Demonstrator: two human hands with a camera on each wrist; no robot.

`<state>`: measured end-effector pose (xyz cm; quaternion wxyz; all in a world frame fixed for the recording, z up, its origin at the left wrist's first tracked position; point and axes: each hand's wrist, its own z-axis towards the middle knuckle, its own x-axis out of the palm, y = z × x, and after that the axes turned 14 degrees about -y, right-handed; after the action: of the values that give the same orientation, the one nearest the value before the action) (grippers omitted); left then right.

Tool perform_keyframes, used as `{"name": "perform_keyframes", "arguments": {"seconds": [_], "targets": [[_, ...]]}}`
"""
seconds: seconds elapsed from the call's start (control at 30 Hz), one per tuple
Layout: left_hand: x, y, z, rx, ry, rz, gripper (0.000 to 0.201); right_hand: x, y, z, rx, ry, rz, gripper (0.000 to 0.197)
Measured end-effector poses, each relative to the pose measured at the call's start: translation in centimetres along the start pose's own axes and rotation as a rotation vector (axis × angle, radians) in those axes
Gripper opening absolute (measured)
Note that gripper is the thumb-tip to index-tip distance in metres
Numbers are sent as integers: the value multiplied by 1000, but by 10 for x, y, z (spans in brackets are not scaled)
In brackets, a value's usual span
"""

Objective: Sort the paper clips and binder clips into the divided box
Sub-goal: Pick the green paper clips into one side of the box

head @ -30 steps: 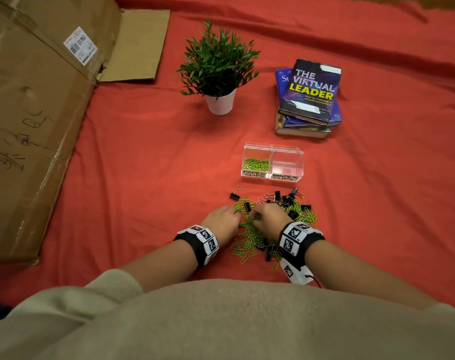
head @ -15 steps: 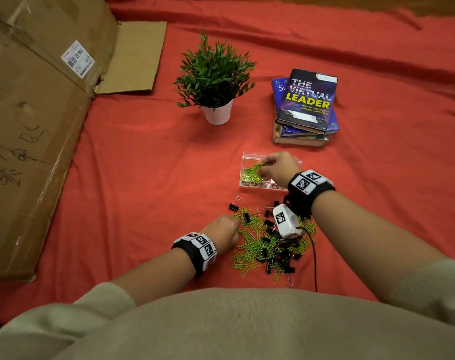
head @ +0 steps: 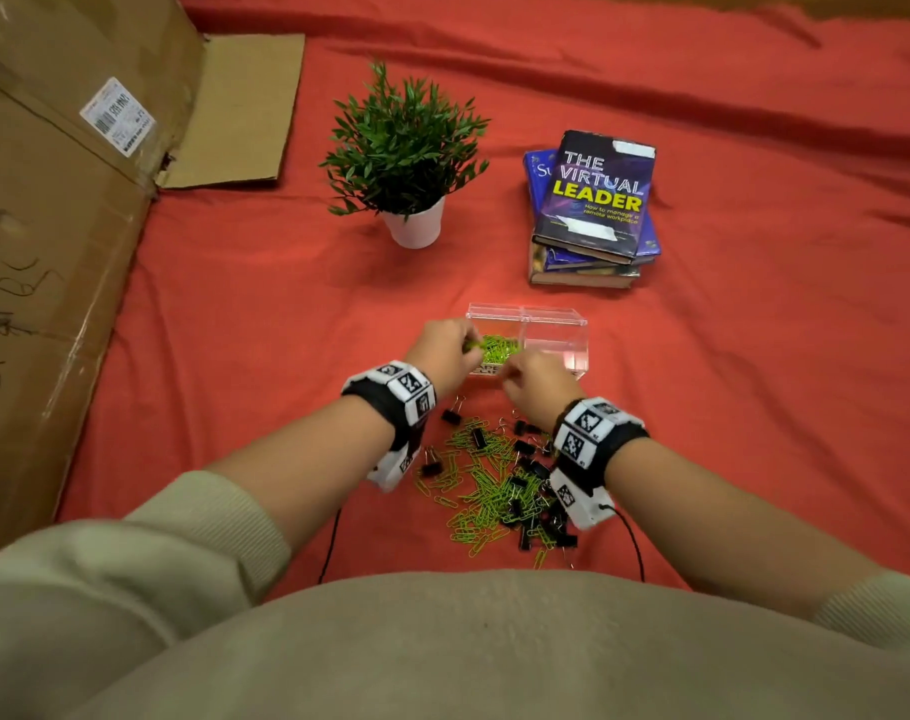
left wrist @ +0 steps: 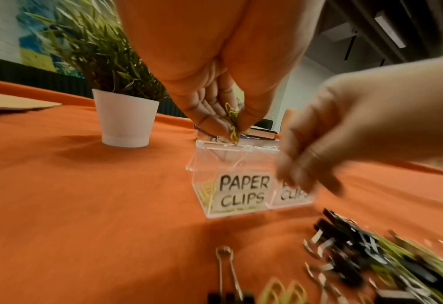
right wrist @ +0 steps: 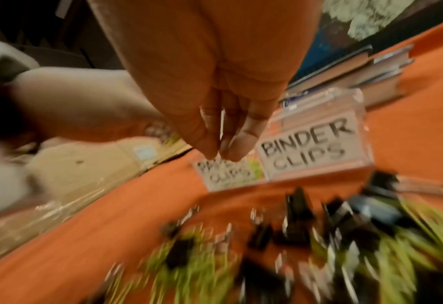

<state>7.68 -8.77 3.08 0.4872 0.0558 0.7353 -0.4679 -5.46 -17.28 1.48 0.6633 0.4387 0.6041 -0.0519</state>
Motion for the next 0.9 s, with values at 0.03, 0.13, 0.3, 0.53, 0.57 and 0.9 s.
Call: {"name": "perform_keyframes", "arguments": {"seconds": [0.03,0.13,0.3,0.53,0.57,0.9], "targets": [[1,-5,9,15,-8,13,11,7,-1,-11,-18,60,-18,18],[9,-15,28,37,18,107,14,31,1,-34,-100,181,-86,26],[21,-10,24,118,101,214,27,49,6,-43,-121,220,-124,32],[16,18,-17,209,26,130,20,29,-9,-38,-73,130,-61,9],[17,23,-26,191,53,132,18,25,-12,-36,-52,147,-77,10],[43,47,-74,219,230,312,52,27,-11,-45,-184,149,-50,21]]}}
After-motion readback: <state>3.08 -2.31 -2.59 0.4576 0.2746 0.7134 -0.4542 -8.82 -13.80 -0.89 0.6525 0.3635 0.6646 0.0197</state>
